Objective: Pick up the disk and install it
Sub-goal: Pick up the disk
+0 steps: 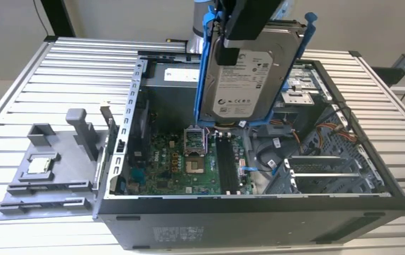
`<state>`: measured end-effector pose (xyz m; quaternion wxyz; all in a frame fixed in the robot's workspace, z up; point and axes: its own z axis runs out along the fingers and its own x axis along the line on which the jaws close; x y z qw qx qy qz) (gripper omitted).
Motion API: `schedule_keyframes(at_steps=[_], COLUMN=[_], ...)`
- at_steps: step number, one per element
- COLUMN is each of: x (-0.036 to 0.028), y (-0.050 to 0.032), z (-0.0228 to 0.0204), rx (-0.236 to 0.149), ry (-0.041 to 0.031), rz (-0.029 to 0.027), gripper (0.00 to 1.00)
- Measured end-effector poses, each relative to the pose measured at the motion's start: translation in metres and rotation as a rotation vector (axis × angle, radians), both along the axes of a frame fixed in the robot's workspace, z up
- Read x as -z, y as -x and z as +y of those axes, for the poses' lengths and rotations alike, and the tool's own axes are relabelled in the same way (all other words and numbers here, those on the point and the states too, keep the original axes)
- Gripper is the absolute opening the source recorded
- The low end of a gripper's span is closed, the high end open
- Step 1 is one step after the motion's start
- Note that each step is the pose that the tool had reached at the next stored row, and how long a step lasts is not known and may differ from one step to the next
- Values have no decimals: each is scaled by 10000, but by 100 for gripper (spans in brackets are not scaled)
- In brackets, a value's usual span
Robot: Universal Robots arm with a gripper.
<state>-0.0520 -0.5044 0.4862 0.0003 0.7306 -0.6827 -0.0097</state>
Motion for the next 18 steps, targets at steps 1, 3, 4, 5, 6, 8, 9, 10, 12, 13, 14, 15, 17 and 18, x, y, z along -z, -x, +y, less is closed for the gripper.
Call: schedule_keyframes(at_steps=[1, 3, 4, 5, 6, 8, 9, 10, 12, 13, 14, 15, 17, 18], x=[0, 0, 0, 0, 0, 0, 0, 0, 0, 0, 0, 0, 0, 0], y=[-25, -75, -102, -127, -153, -197, -218, -229, -231, -231, -231, -232, -232, -232], z=[-16, -48, -64, -78, -90, -112, -125, -137, -141, -141, -141, -141, -141, -141], rx=[0, 0, 0, 0, 1, 0, 0, 0, 1, 2, 2, 2, 3, 4], ry=[-2, -9, -24, -51, -84, -135, -154, -161, -162, -163, -163, -162, -161, -162], rz=[0, 0, 1, 0, 1, 0, 0, 0, 1, 1, 1, 1, 1, 0], gripper=[0, 0, 0, 0, 0, 0, 0, 0, 0, 0, 0, 0, 0, 0])
